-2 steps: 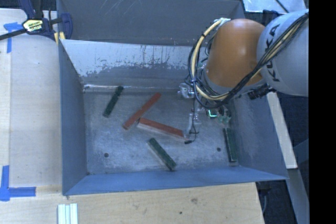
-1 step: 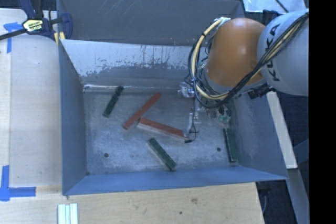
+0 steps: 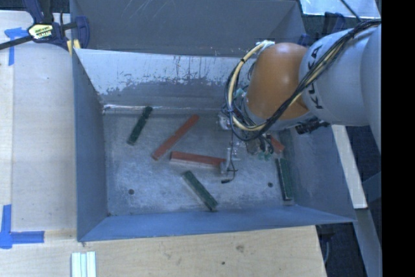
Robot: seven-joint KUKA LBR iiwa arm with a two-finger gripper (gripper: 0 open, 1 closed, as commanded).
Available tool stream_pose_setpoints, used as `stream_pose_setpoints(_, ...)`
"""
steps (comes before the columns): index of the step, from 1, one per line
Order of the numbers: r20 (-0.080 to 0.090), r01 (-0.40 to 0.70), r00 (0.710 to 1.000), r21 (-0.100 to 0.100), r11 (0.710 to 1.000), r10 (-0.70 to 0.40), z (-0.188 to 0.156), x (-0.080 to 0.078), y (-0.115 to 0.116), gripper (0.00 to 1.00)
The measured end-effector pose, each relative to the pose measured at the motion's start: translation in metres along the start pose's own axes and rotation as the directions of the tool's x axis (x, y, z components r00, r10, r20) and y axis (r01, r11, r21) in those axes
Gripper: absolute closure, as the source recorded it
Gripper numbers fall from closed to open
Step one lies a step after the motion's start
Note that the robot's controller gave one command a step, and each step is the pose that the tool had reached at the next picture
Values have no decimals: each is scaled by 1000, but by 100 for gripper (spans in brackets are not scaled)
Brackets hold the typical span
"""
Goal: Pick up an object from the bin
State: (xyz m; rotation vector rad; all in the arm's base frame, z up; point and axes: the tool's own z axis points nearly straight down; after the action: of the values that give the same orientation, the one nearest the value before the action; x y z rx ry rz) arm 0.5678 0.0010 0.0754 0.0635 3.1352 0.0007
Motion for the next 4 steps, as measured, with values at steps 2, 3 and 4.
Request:
stream_pose_setpoints(2,2,1,1000,0,1000,-1,-2,-2,0,0)
stream_pose_setpoints(3,-4,-18,1000,0,1000,18,5,1,13,0)
stream_pose_setpoints(4,0,0,1000,1,1000,0,-2,-3,-1,100)
